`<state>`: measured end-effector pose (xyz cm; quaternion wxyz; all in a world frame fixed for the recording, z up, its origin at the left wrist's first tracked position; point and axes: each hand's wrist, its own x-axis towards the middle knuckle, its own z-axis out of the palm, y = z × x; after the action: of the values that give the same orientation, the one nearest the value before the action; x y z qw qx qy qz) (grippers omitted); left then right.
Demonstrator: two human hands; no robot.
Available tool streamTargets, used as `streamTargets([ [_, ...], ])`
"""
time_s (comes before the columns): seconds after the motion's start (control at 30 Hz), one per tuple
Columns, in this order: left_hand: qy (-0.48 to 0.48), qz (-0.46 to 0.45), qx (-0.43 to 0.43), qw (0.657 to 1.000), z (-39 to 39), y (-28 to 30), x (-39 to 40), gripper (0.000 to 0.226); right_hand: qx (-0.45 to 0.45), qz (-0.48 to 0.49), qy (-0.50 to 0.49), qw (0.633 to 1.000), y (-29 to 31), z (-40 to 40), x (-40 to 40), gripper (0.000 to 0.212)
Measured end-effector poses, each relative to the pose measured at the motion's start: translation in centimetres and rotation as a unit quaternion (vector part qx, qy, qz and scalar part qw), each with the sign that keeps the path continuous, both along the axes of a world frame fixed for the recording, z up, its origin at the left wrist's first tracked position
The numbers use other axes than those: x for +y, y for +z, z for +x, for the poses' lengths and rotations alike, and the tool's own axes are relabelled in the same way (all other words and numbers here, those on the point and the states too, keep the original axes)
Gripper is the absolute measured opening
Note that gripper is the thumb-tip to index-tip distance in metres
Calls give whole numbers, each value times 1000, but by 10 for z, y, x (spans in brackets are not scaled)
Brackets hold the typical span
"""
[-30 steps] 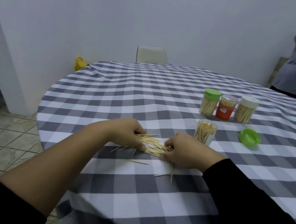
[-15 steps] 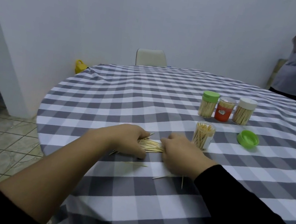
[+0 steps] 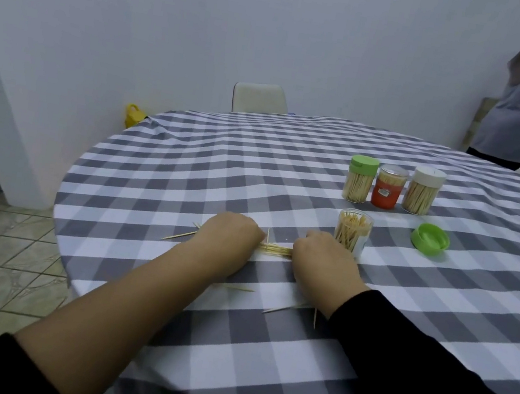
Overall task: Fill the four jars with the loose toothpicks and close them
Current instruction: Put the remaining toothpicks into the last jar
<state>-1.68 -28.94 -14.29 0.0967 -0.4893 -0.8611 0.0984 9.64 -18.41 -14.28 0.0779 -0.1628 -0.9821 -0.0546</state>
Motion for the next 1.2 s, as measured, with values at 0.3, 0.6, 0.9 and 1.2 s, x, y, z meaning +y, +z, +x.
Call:
streamTargets([
  [0.3, 74, -12, -11, 997, 3, -9, 5, 21, 19, -23, -17, 999, 1, 2, 11, 25],
  [0.6, 46, 28, -21, 998, 2, 2, 5, 31, 83, -221, -74, 969, 25, -4, 26, 18],
  [0.9, 97, 240, -191, 947, 2, 32, 36, 26, 286, -533, -9, 796, 75, 19, 47, 19],
  [1.2, 51, 596, -424, 680, 28, 46, 85, 27, 404, -589, -51, 698, 74, 15, 97, 20],
])
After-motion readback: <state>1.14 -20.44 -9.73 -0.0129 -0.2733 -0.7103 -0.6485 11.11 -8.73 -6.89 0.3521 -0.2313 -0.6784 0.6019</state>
